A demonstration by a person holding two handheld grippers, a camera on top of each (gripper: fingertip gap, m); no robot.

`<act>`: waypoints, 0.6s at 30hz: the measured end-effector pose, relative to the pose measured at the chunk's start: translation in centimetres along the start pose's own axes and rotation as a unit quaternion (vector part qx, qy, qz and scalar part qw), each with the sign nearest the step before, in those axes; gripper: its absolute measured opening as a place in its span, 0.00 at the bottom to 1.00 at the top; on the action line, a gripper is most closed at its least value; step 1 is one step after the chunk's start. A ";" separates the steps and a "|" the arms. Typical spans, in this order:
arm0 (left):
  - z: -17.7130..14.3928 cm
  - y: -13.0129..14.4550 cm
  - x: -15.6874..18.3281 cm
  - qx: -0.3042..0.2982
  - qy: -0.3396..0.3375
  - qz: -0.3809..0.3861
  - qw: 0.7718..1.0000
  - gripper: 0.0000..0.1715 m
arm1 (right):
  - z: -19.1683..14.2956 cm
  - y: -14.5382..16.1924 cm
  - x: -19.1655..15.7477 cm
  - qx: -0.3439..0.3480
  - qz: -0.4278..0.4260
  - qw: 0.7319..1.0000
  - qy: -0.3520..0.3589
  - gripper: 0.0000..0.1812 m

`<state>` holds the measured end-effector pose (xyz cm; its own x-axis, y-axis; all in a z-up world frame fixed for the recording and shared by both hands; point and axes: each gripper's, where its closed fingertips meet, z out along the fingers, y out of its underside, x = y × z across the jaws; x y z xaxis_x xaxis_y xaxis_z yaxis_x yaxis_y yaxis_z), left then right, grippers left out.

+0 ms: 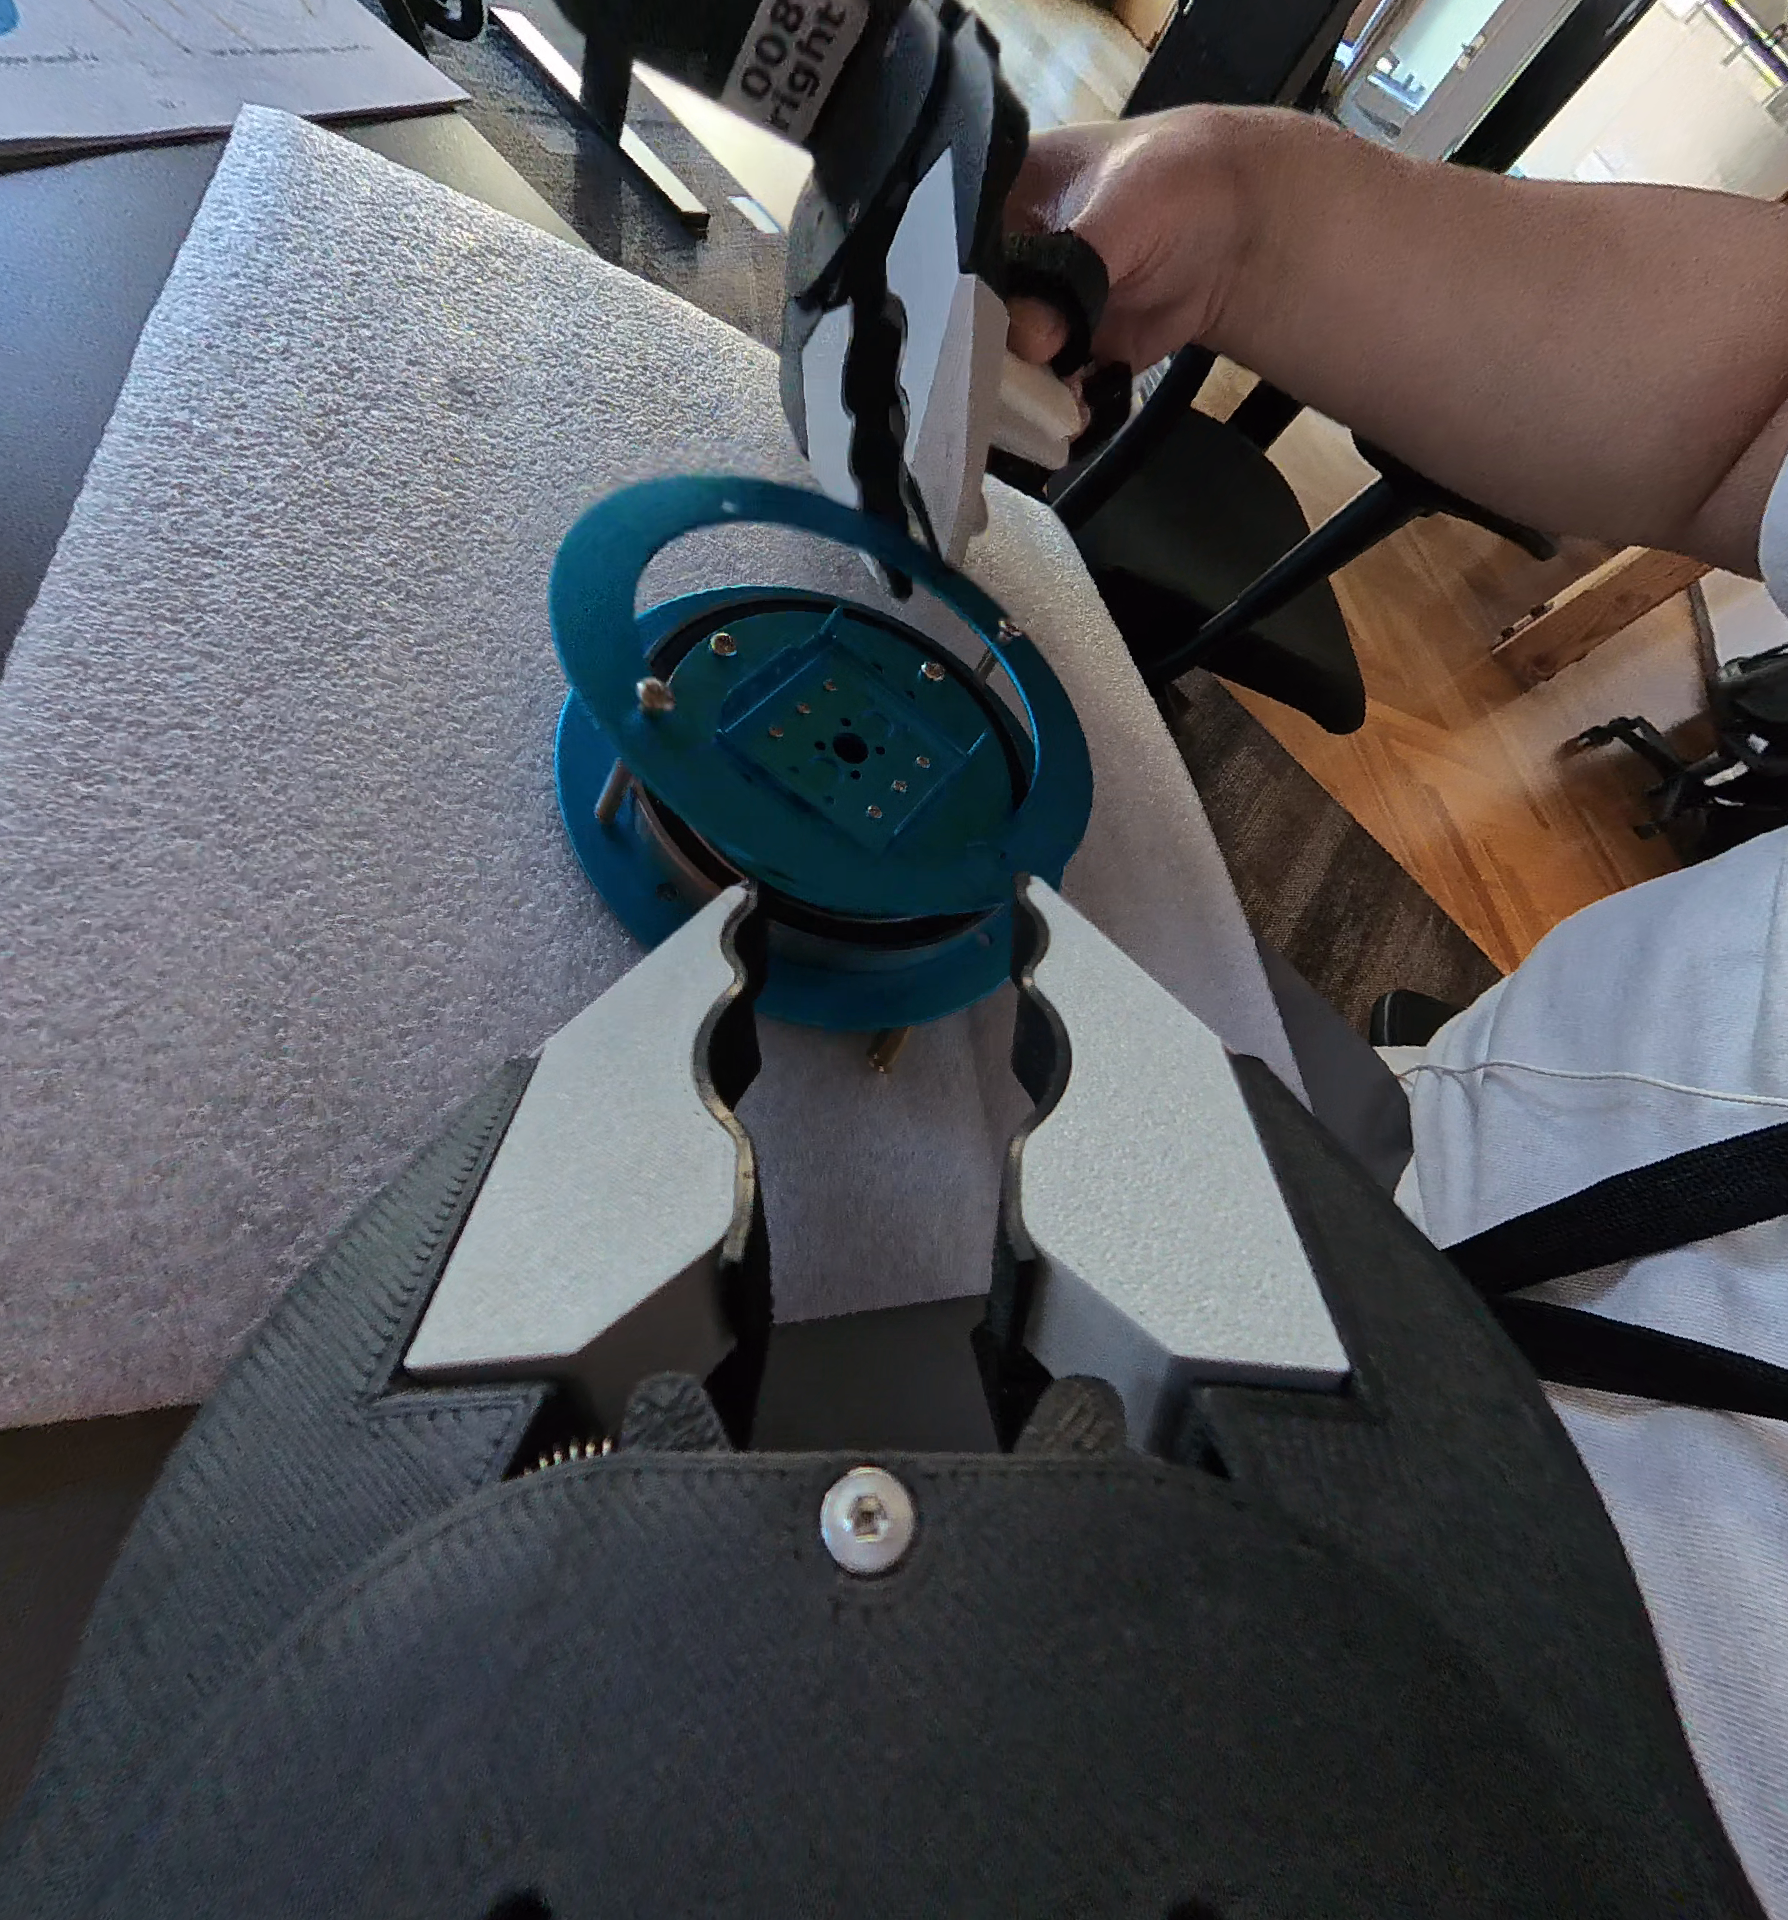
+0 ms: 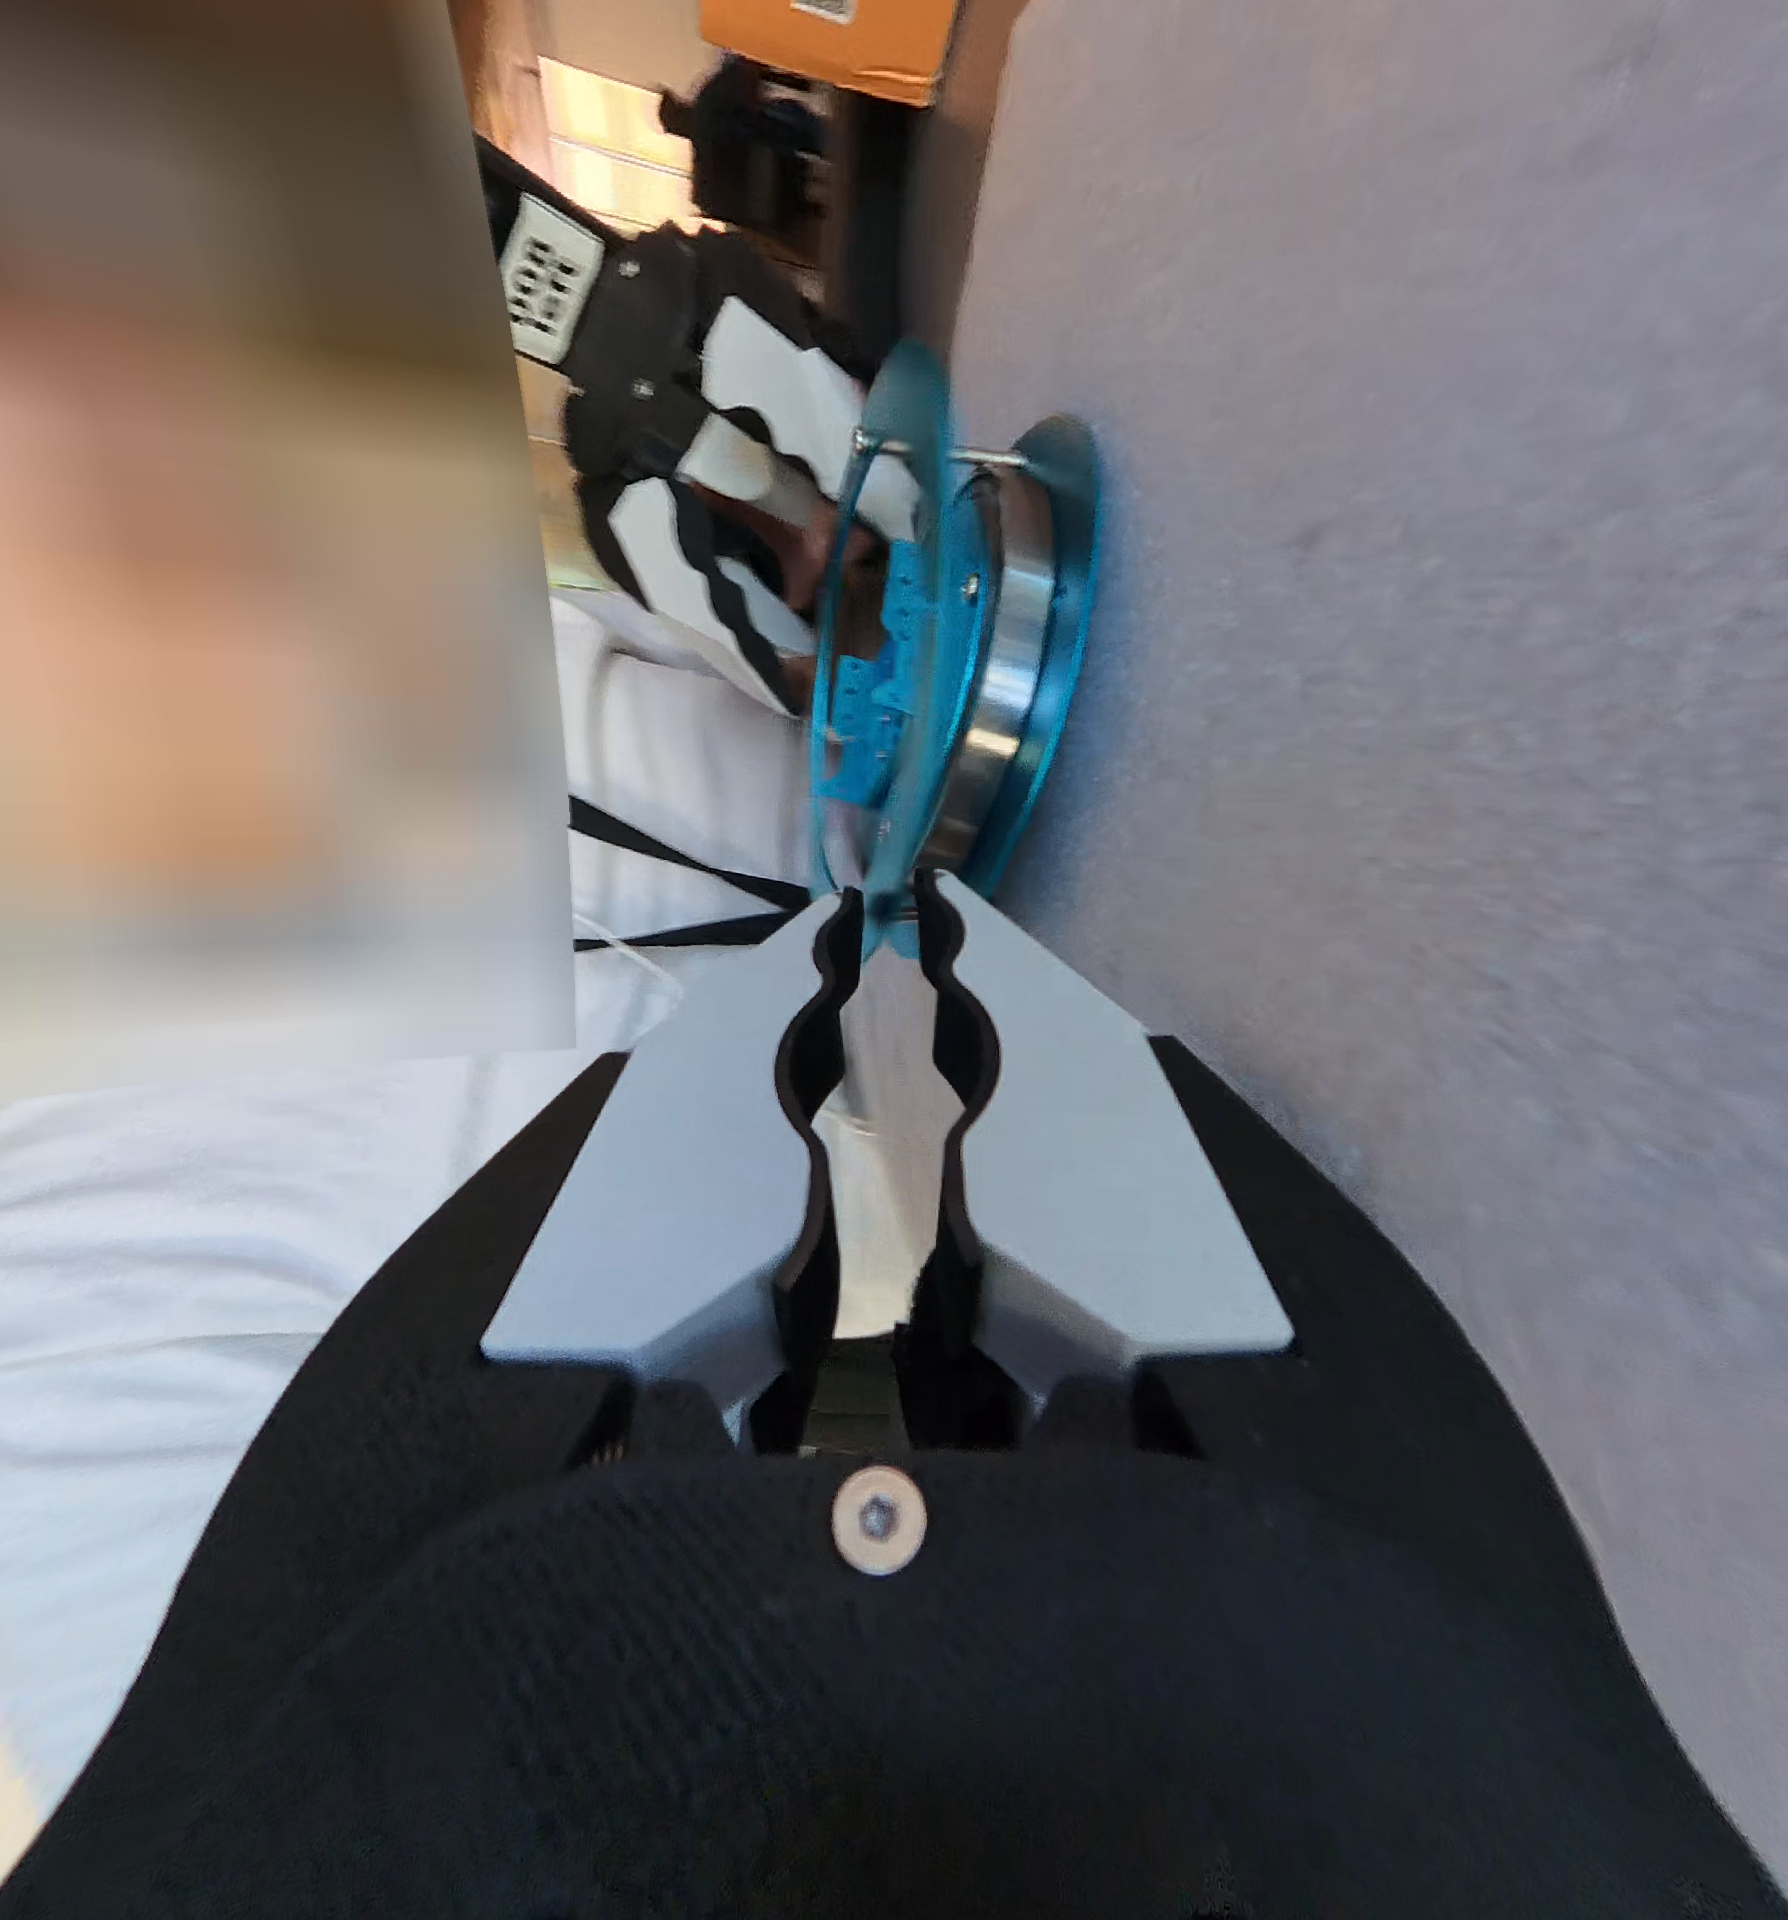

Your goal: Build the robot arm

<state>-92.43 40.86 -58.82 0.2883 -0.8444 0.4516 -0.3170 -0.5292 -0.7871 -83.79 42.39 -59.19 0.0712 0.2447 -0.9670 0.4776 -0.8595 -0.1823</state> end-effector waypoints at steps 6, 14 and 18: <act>-0.2 0.3 -0.7 -0.005 -0.031 0.000 1.000 0.30 | -0.8 -0.1 0.4 -0.016 -0.041 0.996 0.073 0.07; 0.0 0.4 -0.6 -0.011 -0.014 -0.013 1.000 0.30 | -0.4 0.6 1.6 -0.087 -0.060 0.981 0.165 0.13; 0.1 0.6 -0.5 -0.019 -0.020 0.000 1.000 0.30 | -1.7 -1.8 1.9 -0.074 -0.130 0.952 0.268 0.13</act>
<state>-92.63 40.94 -59.57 0.3237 -0.8409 0.4338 -0.3509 -0.5325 -0.7703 -83.00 45.18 -60.40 0.3518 0.6686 -0.6552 0.6555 -0.6756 -0.3375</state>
